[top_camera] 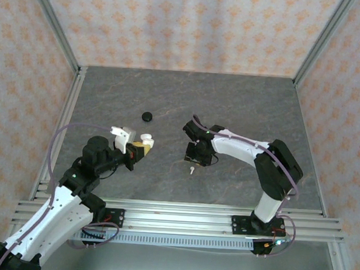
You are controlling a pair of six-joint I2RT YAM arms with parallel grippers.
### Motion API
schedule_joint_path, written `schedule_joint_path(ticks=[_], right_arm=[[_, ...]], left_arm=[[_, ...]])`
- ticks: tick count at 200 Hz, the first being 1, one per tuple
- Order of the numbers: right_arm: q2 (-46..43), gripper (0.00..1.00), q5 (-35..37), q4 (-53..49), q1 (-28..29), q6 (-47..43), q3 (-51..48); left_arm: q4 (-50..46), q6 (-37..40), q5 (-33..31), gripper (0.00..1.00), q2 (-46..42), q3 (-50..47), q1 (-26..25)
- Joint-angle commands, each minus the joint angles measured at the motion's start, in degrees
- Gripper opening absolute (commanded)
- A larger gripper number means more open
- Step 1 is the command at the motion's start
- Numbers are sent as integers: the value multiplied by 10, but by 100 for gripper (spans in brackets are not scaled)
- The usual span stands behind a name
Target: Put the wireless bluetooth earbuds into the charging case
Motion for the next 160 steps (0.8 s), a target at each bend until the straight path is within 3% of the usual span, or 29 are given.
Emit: schedule_joint_path(ticks=[1,160], right_arm=[[15,39,12,-11,2,5,4],[58,38,30,-41,33,2,21]], left_arm=[[26,13,15,0,-8,17,3],[19,12,15,0,-18,14,3]])
